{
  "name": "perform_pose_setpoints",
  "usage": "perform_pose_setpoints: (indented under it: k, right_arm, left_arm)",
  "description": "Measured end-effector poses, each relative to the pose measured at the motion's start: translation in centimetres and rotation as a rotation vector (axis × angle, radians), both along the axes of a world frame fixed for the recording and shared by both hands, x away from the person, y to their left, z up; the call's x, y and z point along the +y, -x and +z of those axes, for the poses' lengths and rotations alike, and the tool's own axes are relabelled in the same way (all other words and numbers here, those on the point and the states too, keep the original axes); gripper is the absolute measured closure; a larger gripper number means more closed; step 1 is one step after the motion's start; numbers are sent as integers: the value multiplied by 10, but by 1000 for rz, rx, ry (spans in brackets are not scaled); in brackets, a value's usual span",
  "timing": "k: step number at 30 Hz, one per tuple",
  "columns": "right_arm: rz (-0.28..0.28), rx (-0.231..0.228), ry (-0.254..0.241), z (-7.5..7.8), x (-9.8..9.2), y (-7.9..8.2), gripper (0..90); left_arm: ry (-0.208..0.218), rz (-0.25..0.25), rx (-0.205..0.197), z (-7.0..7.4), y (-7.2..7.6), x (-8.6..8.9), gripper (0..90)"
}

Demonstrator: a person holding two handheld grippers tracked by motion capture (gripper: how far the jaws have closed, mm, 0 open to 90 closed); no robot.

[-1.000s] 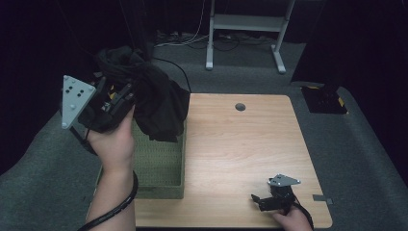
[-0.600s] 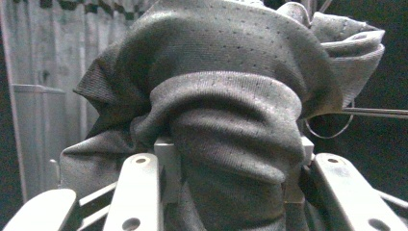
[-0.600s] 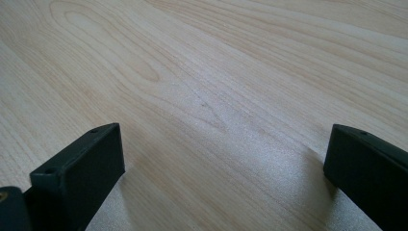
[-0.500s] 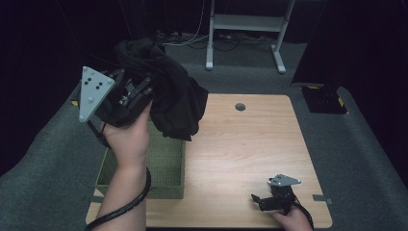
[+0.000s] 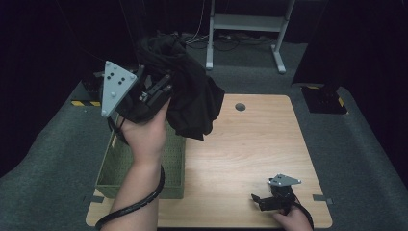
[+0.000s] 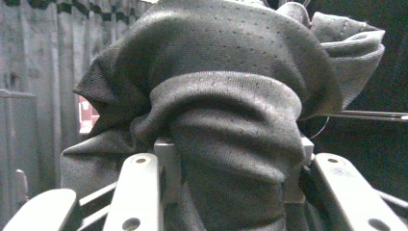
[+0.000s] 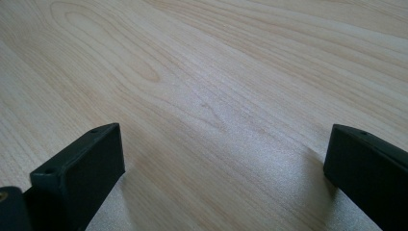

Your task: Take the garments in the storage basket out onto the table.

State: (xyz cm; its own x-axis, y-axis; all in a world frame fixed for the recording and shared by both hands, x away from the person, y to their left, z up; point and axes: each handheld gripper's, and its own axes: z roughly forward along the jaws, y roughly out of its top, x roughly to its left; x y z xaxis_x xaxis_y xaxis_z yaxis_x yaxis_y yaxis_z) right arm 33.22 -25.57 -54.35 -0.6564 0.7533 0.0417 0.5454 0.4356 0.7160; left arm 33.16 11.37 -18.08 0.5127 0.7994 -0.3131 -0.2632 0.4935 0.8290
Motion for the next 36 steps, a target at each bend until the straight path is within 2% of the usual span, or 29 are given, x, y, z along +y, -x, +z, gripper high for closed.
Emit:
perform_pose_setpoints:
  k: [11, 24, 33, 36]
  right_arm:
    - [-1, 0, 1, 0, 0, 0, 1]
    - [1, 0, 0, 0, 0, 0, 1]
    - [1, 0, -1, 0, 0, 0, 1]
    - [1, 1, -2, 0, 0, 0, 1]
  left_arm:
    - [11, -55, 3, -5, -7, -28, 558]
    - [6, -88, 15, -14, -12, -47, 558]
    - [-2, -107, 52, -34, -18, -60, 557]
    - [-21, -103, 63, -42, -20, -64, 557]
